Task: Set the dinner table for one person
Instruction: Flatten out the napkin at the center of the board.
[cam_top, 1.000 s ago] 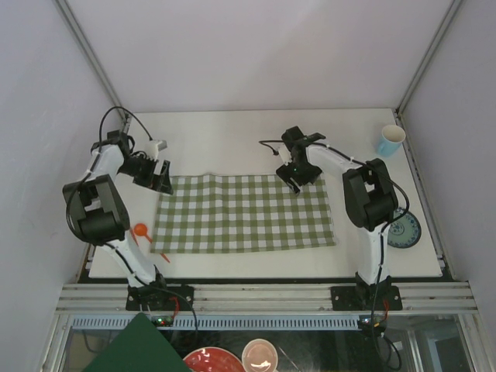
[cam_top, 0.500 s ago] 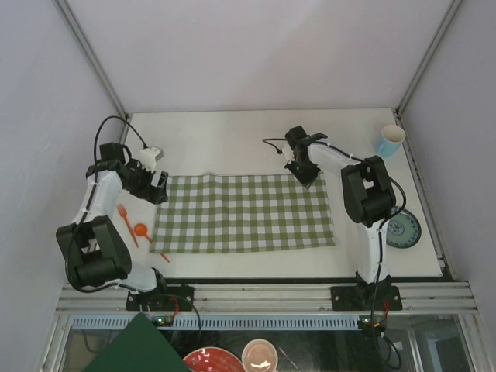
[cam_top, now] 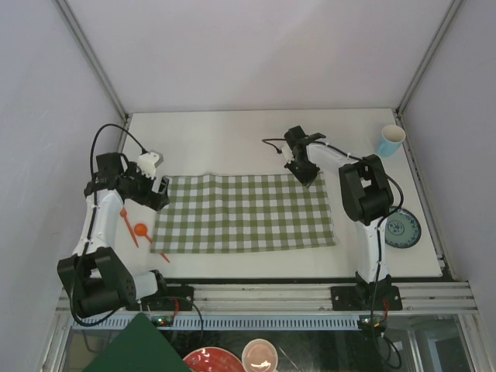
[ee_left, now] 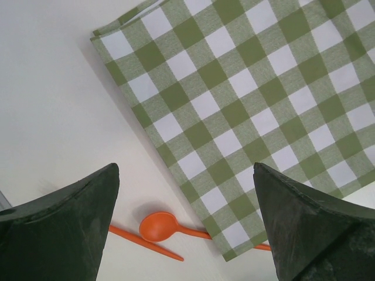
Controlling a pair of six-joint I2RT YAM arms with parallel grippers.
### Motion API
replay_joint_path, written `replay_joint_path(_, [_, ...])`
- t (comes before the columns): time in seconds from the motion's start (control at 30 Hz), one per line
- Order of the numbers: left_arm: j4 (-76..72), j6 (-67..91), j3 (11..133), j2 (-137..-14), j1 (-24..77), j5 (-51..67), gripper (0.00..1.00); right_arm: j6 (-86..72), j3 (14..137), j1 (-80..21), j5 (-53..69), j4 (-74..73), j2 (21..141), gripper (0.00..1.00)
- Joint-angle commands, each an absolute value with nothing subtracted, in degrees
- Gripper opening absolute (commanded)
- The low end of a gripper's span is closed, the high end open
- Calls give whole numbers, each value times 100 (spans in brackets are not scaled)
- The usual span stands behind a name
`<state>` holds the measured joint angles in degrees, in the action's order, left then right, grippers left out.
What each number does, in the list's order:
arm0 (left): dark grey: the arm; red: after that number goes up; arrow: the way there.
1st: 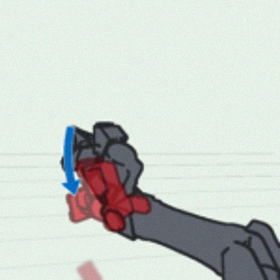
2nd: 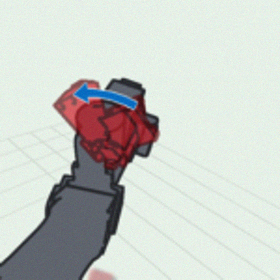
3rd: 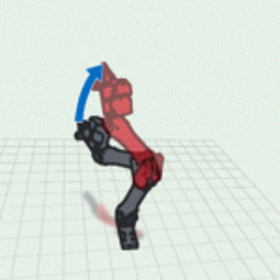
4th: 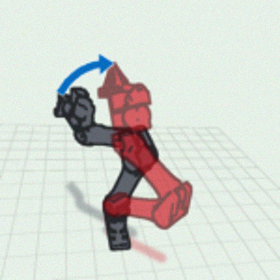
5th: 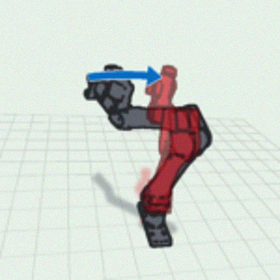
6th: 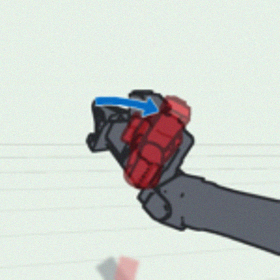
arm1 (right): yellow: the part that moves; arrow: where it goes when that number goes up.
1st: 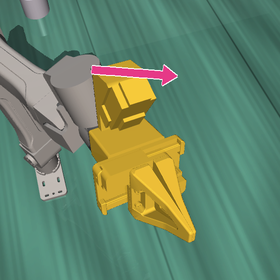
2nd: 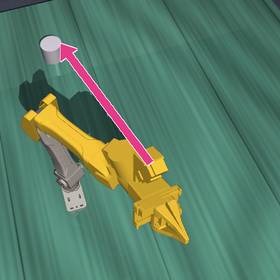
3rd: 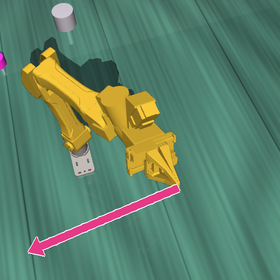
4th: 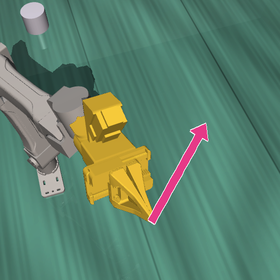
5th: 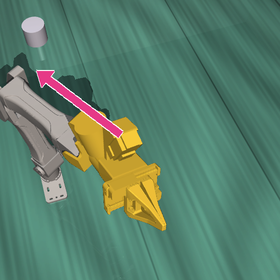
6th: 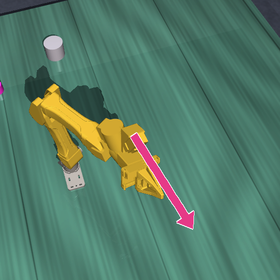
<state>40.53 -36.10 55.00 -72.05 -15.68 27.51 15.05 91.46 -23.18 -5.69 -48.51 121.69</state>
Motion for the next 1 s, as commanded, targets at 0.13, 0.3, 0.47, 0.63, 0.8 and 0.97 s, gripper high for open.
replay_joint_path(0.13, [3705,-3603,5183,-6649,-1593,3308,100,1520,9546,-2144,-794,-4794,12415,0])
replay_joint_path(0.3, [3797,-3558,5489,-7108,-1523,3628,100,1529,9610,-2045,-837,-4807,12502,0])
replay_joint_path(0.47, [4200,-3841,6029,-7957,-791,3322,100,1510,9597,-1869,-898,-4772,12453,0])
replay_joint_path(0.63, [4270,-3672,6769,-8921,79,3158,100,1490,9583,-1670,-863,-4800,12409,0])
replay_joint_path(0.8, [4237,-3424,7495,-9821,705,3165,100,1466,9538,-1535,-809,-4785,12373,0])
replay_joint_path(0.97, [4455,-3185,8338,-10772,1066,3297,100,1453,9606,-1538,-780,-4824,12254,0])
